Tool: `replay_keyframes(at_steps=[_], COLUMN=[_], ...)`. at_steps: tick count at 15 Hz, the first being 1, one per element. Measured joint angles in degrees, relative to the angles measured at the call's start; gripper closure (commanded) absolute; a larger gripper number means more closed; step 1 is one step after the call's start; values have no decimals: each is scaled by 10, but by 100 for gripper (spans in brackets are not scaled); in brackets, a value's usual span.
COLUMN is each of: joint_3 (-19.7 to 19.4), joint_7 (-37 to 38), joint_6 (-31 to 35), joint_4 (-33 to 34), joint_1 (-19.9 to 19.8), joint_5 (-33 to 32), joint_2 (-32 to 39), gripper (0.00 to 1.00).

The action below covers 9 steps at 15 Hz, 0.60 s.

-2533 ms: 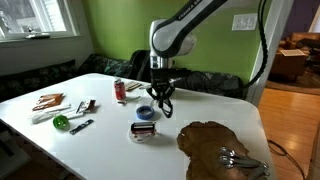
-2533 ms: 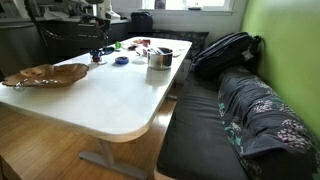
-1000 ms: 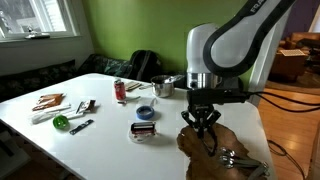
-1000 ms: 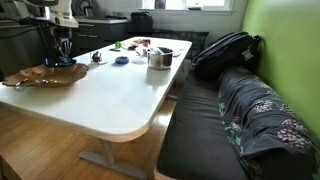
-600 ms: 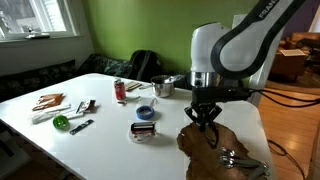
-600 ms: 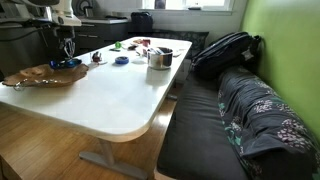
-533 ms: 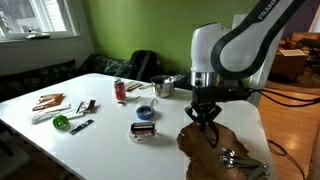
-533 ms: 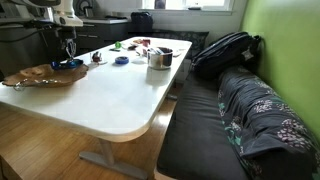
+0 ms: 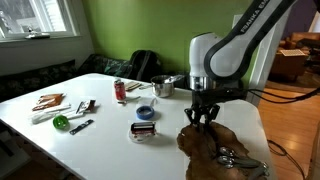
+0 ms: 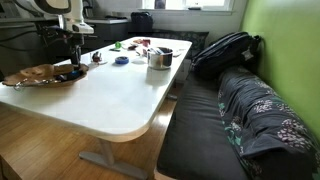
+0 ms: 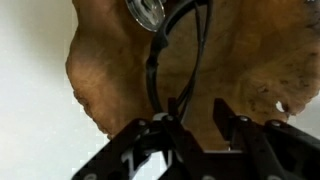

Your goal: Pick up the black sunglasses, then put them on the table

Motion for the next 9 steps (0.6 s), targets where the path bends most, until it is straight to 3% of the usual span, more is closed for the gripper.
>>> replay_keyframes(at_steps=[4,5,6,7,9], joint_3=[1,2,5,11,20], joint_7=[-46,-65,-89,-117,-150], joint_6=[51,66,78,91,94], joint_4=[8,8,7,7,6], joint_1=[-9,-12,-15,-20,-29], joint_5=[8,13,21,39,60], joint_2=[-27,-43,-62,-81,-109], gripper=[0,0,7,0,0])
